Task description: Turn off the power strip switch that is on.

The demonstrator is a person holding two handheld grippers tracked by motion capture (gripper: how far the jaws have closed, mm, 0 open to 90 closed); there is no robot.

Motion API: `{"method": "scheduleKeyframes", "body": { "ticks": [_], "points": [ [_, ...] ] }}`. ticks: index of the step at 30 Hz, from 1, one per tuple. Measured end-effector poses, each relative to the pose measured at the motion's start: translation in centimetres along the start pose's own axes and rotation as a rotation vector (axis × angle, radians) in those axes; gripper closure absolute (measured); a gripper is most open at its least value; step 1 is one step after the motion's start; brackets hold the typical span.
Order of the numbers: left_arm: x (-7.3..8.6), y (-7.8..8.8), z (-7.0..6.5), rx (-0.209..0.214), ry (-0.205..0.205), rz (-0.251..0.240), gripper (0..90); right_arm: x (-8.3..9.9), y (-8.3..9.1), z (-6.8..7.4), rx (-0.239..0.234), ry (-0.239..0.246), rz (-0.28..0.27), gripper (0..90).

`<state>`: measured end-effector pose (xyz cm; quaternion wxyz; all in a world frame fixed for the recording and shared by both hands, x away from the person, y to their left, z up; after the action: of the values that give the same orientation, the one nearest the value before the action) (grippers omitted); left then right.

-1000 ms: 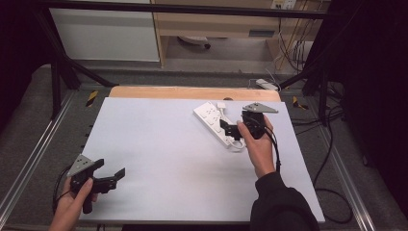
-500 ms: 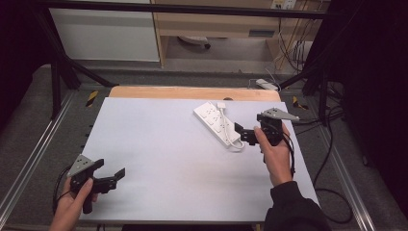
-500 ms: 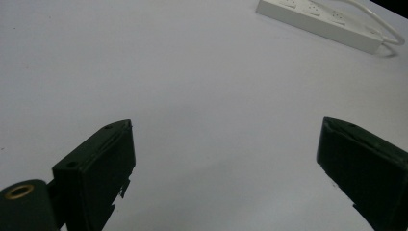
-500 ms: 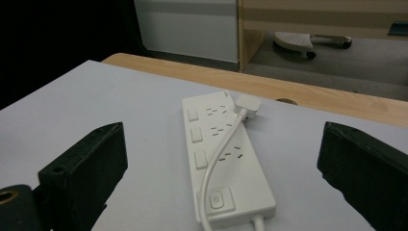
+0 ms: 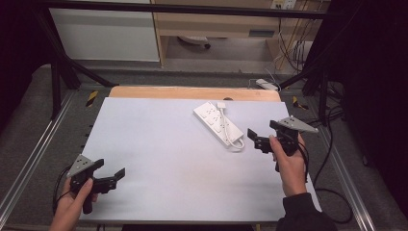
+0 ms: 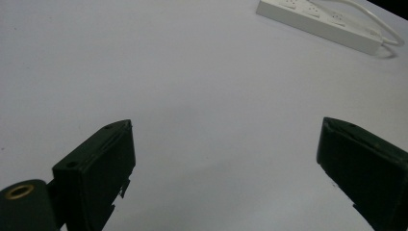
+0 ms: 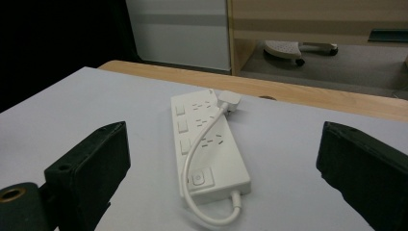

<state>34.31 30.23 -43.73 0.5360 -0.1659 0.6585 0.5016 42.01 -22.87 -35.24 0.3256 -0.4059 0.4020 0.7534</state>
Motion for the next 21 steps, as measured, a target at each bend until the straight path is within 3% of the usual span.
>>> {"method": "scheduleKeyframes", "body": {
  "ticks": [12,21],
  "points": [
    [-0.1,0.1,0.0,0.001,0.001,-0.009,6.3,3.2,1.8,-1.7,0.021,0.037,-0.063,5.1],
    [-0.1,0.0,-0.1,0.004,-0.001,-0.011,6.3,7.5,0.8,-3.3,0.018,0.025,-0.022,5.1]
  ]
}}
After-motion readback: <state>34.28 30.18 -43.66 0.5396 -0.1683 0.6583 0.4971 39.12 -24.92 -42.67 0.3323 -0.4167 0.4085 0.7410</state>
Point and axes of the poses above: each handheld gripper's, and its own axes: y roughly backward along the jaws, x roughly out of its underside, z roughly to its left, the point moved 3 cm from there along -y, roughly forward along the jaws, and after that the axes turned 14 degrees about -y, right-handed, at the moved point
